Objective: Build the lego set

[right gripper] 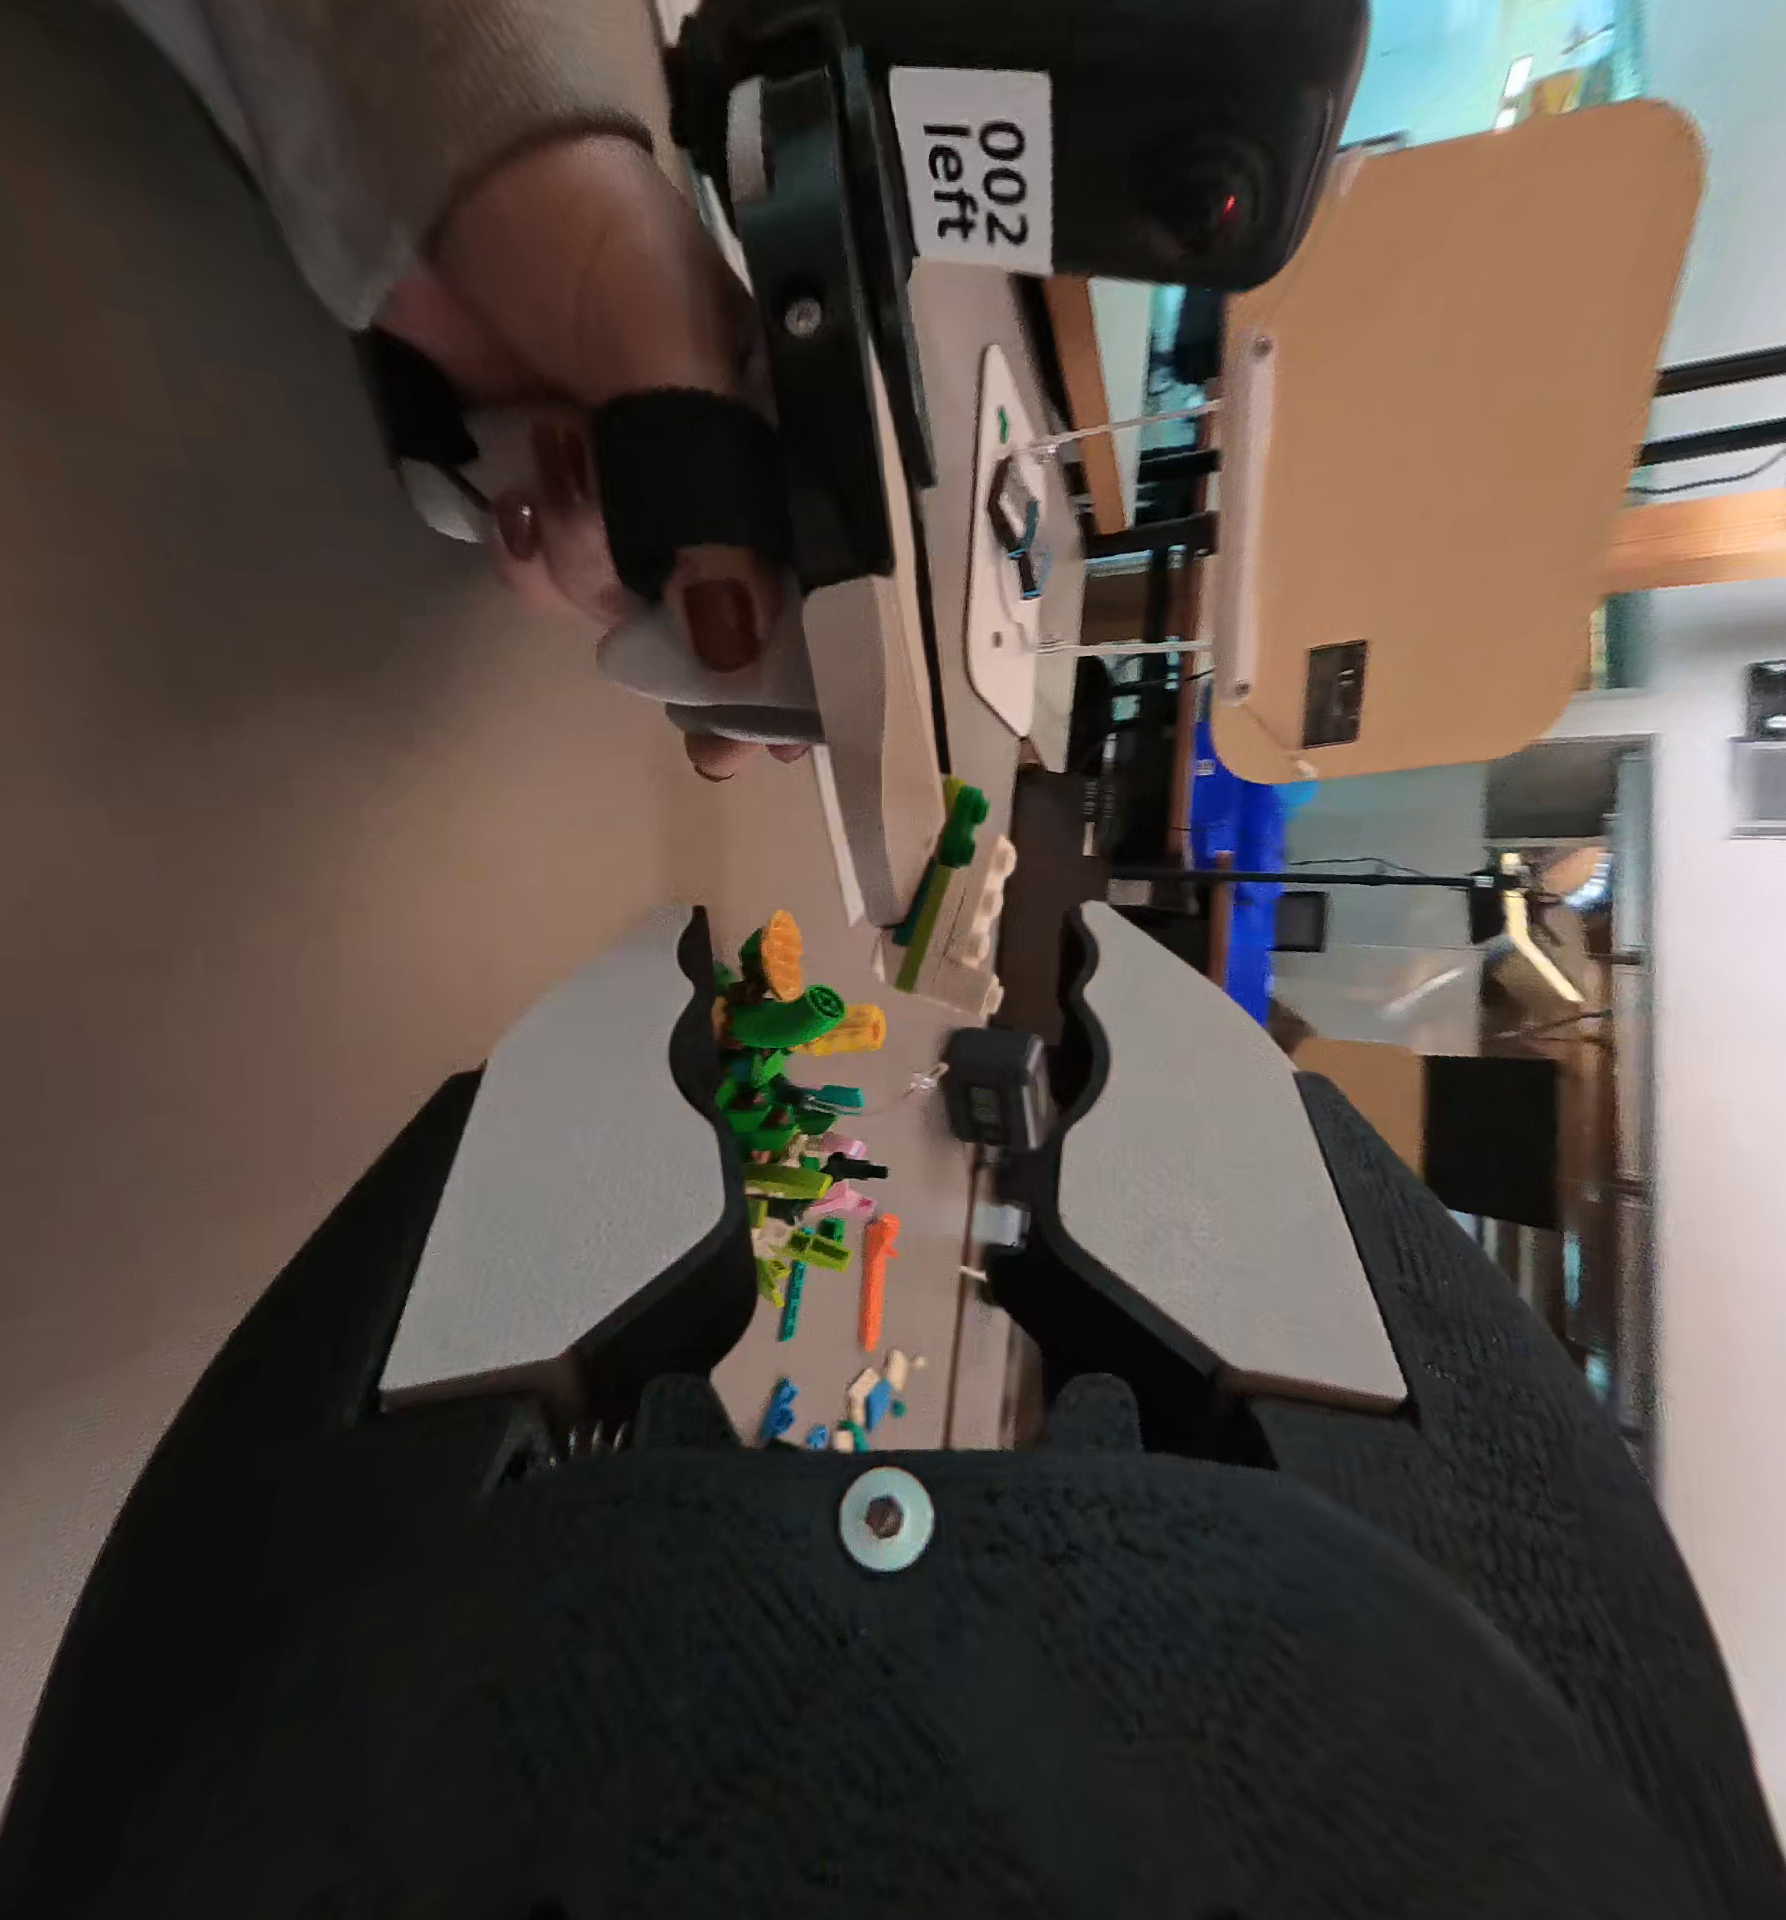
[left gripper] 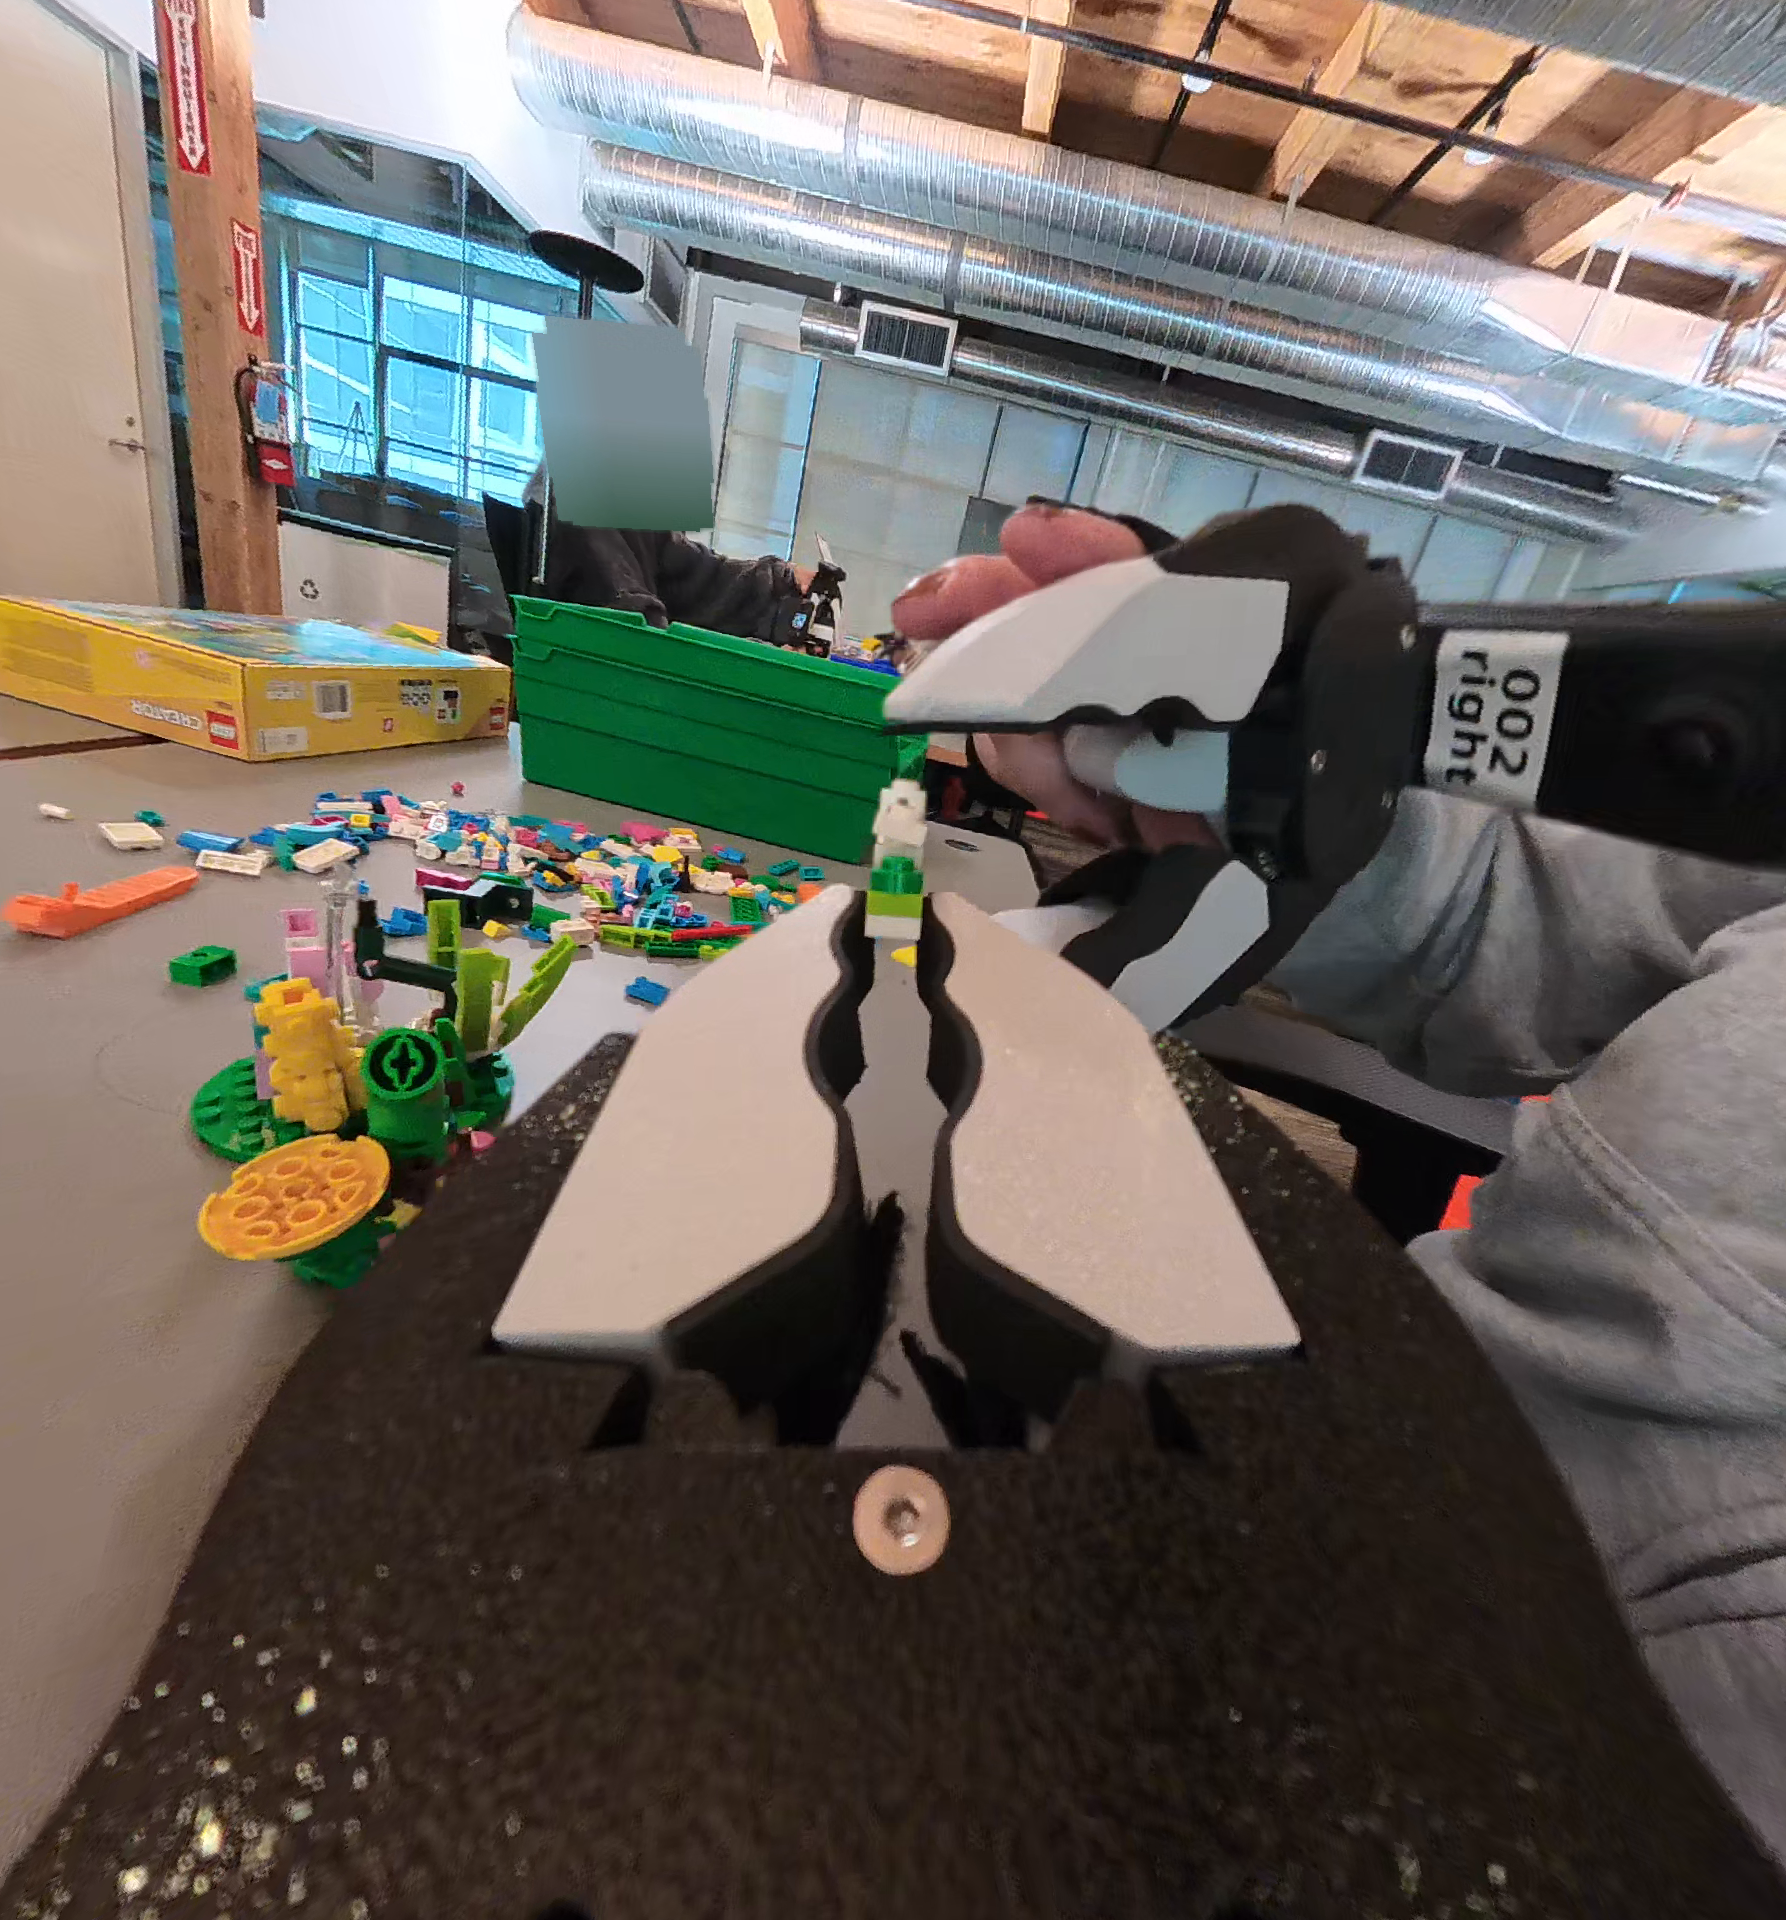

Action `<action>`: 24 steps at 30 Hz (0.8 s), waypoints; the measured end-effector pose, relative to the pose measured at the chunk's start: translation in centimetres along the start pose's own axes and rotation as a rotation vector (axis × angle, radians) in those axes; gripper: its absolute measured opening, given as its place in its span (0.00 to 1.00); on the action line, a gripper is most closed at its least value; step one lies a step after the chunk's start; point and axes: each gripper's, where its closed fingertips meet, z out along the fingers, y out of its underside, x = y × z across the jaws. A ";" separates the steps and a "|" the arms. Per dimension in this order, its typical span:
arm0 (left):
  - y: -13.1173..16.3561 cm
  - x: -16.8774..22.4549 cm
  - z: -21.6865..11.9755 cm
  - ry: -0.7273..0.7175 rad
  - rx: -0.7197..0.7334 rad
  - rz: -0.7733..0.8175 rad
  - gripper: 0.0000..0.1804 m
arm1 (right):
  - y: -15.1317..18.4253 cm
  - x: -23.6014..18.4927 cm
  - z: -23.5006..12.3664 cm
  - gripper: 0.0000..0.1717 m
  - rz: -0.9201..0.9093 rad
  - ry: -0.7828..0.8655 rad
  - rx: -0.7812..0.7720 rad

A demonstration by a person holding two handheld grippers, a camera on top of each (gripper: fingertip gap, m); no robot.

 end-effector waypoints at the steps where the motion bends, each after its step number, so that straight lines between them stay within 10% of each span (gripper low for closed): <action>1: 0.0 0.0 0.0 0.004 0.003 -0.008 0.05 | -0.1 0.2 0.1 0.35 -0.012 0.029 -0.003; 10: 0.3 0.1 0.1 0.013 -0.021 -0.031 0.04 | 0.5 0.8 1.1 0.15 -0.056 0.142 -0.073; 24: -0.5 0.2 -0.3 0.055 0.041 -0.111 0.04 | 0.3 1.6 1.2 0.12 0.111 0.280 -0.065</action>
